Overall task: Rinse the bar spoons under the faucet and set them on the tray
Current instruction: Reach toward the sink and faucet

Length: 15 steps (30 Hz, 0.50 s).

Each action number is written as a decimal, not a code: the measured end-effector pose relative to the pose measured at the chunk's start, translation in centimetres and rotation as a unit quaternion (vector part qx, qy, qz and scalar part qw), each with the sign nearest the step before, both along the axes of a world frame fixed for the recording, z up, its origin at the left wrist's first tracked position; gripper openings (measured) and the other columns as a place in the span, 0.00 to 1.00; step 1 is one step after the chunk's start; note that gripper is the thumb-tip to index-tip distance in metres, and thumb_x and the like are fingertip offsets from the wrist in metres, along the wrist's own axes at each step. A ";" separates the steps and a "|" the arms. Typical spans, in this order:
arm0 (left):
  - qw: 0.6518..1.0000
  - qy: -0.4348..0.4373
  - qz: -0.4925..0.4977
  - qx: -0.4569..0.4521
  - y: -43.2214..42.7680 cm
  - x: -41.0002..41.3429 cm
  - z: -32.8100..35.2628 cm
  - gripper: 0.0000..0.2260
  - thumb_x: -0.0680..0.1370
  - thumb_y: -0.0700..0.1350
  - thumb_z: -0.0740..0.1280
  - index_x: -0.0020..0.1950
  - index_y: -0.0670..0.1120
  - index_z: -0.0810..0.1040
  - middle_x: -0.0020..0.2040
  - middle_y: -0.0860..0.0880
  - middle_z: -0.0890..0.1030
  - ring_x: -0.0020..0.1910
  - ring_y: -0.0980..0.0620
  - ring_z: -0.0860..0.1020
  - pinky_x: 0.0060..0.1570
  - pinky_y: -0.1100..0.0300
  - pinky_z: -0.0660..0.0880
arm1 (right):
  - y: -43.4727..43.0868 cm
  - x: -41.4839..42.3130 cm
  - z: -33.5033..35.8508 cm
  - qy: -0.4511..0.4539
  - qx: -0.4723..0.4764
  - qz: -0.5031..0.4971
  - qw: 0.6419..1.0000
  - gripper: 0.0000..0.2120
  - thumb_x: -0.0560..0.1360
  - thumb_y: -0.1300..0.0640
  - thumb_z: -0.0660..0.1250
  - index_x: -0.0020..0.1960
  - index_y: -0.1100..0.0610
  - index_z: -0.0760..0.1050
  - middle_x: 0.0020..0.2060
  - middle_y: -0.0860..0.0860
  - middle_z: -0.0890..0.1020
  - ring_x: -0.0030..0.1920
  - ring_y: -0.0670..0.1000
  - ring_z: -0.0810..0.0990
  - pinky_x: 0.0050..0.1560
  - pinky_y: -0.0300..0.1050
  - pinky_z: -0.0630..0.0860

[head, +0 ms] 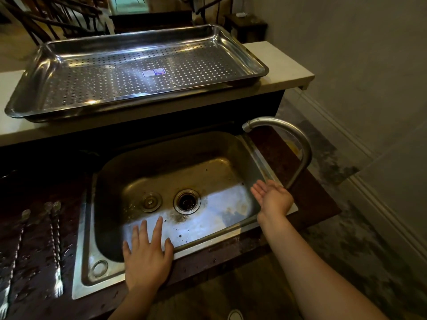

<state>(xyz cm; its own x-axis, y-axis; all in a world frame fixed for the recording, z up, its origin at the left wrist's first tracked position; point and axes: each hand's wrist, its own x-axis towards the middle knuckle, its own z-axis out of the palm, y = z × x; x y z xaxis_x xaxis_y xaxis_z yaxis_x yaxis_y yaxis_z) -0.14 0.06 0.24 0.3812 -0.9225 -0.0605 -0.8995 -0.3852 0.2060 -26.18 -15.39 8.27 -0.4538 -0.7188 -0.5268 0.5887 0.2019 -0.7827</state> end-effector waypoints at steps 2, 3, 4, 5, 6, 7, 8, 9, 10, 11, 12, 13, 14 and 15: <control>1.000 -0.002 0.000 0.001 0.0 0.0 0.0 0.29 0.76 0.62 0.46 0.77 0.62 0.46 0.78 0.45 0.57 0.77 0.44 0.51 0.73 0.39 0.51 | -0.4 0.2 0.0 -0.003 0.006 -0.014 1.000 0.14 0.82 0.69 0.55 0.65 0.71 0.70 0.52 0.66 0.80 0.43 0.56 0.83 0.50 0.51 0.81; 1.000 -0.003 -0.001 0.001 0.0 0.0 0.0 0.29 0.76 0.63 0.45 0.77 0.62 0.46 0.78 0.45 0.57 0.77 0.45 0.51 0.73 0.39 0.51 | -0.6 0.2 0.0 -0.005 0.007 -0.016 1.000 0.14 0.82 0.69 0.54 0.66 0.71 0.70 0.51 0.66 0.80 0.43 0.56 0.83 0.50 0.51 0.81; 1.000 -0.004 -0.001 0.002 0.0 0.0 0.0 0.29 0.76 0.63 0.45 0.77 0.62 0.45 0.78 0.45 0.57 0.78 0.45 0.51 0.73 0.39 0.50 | -0.6 0.2 0.0 -0.006 0.009 -0.017 1.000 0.14 0.82 0.69 0.54 0.66 0.71 0.70 0.51 0.65 0.80 0.43 0.56 0.83 0.50 0.52 0.81; 1.000 -0.004 -0.001 0.003 0.0 0.1 -0.1 0.29 0.76 0.63 0.45 0.77 0.62 0.45 0.78 0.45 0.57 0.78 0.45 0.51 0.73 0.39 0.50 | -0.7 0.2 -0.1 -0.006 0.009 -0.017 1.000 0.15 0.82 0.69 0.55 0.67 0.71 0.70 0.51 0.65 0.80 0.43 0.56 0.84 0.51 0.52 0.82; 1.000 -0.005 -0.001 0.005 0.0 0.1 -0.1 0.29 0.76 0.63 0.45 0.77 0.62 0.45 0.78 0.45 0.56 0.78 0.45 0.51 0.73 0.39 0.50 | -0.7 0.3 -0.1 -0.006 0.009 -0.018 1.000 0.15 0.83 0.68 0.55 0.67 0.71 0.69 0.51 0.65 0.81 0.43 0.56 0.84 0.52 0.52 0.82; 1.000 -0.006 -0.002 0.006 0.0 0.1 -0.1 0.29 0.76 0.63 0.45 0.77 0.62 0.45 0.78 0.45 0.56 0.78 0.45 0.51 0.73 0.39 0.50 | -0.7 0.3 -0.2 -0.007 0.008 -0.020 1.000 0.15 0.83 0.68 0.55 0.68 0.71 0.69 0.52 0.65 0.81 0.43 0.56 0.84 0.52 0.52 0.82; 1.000 -0.006 -0.003 0.006 0.0 0.1 -0.1 0.29 0.76 0.63 0.45 0.77 0.62 0.44 0.78 0.45 0.56 0.78 0.45 0.51 0.73 0.39 0.51 | -0.7 0.4 -0.2 -0.008 0.006 -0.023 1.000 0.15 0.83 0.68 0.55 0.68 0.71 0.69 0.53 0.66 0.81 0.43 0.56 0.84 0.51 0.51 0.82; 1.000 -0.005 -0.003 0.005 0.0 0.1 0.0 0.29 0.76 0.63 0.45 0.77 0.62 0.44 0.78 0.45 0.56 0.78 0.45 0.51 0.73 0.39 0.50 | -0.7 0.4 -0.2 -0.010 0.004 -0.028 1.000 0.15 0.83 0.67 0.55 0.68 0.71 0.69 0.54 0.66 0.81 0.43 0.56 0.84 0.51 0.51 0.82; 1.000 -0.004 -0.003 0.005 0.0 0.1 0.0 0.29 0.76 0.63 0.45 0.77 0.62 0.44 0.78 0.45 0.56 0.78 0.45 0.51 0.73 0.39 0.50 | -0.8 0.5 -0.2 -0.011 0.003 -0.033 0.999 0.16 0.83 0.67 0.56 0.68 0.71 0.69 0.54 0.66 0.81 0.43 0.55 0.84 0.49 0.50 0.82; 1.000 -0.004 -0.003 0.005 0.0 0.1 0.0 0.29 0.76 0.63 0.45 0.77 0.62 0.45 0.78 0.45 0.56 0.78 0.45 0.51 0.73 0.39 0.50 | -0.9 0.5 -0.2 -0.013 0.002 -0.036 0.999 0.16 0.83 0.66 0.56 0.68 0.70 0.69 0.54 0.65 0.82 0.43 0.55 0.84 0.47 0.49 0.83; 1.000 -0.005 -0.004 0.006 0.0 0.0 0.0 0.29 0.76 0.63 0.44 0.77 0.62 0.45 0.78 0.45 0.56 0.78 0.45 0.51 0.73 0.39 0.50 | -1.0 0.6 -0.2 -0.015 0.000 -0.039 0.999 0.16 0.83 0.66 0.56 0.69 0.70 0.69 0.53 0.64 0.82 0.42 0.54 0.84 0.45 0.47 0.82; 1.000 -0.006 -0.004 0.007 0.0 0.0 0.0 0.29 0.76 0.63 0.44 0.77 0.62 0.45 0.78 0.45 0.56 0.78 0.45 0.51 0.73 0.39 0.50 | -1.0 0.6 -0.2 -0.016 0.000 -0.041 0.999 0.16 0.83 0.65 0.56 0.69 0.70 0.69 0.51 0.63 0.82 0.42 0.54 0.85 0.44 0.46 0.83; 1.000 -0.007 -0.003 0.007 0.0 0.0 0.0 0.29 0.76 0.63 0.44 0.77 0.62 0.45 0.78 0.45 0.56 0.78 0.45 0.51 0.73 0.39 0.50 | -1.1 0.6 -0.2 -0.017 0.000 -0.042 0.999 0.16 0.83 0.65 0.56 0.69 0.69 0.69 0.49 0.62 0.82 0.42 0.54 0.85 0.42 0.45 0.83; 1.000 -0.007 -0.003 0.006 0.0 0.0 0.0 0.29 0.76 0.63 0.44 0.77 0.62 0.45 0.78 0.45 0.56 0.78 0.45 0.51 0.73 0.39 0.50 | -1.1 0.6 -0.2 -0.018 0.001 -0.043 0.999 0.16 0.83 0.65 0.56 0.69 0.69 0.69 0.48 0.61 0.82 0.42 0.54 0.85 0.41 0.45 0.83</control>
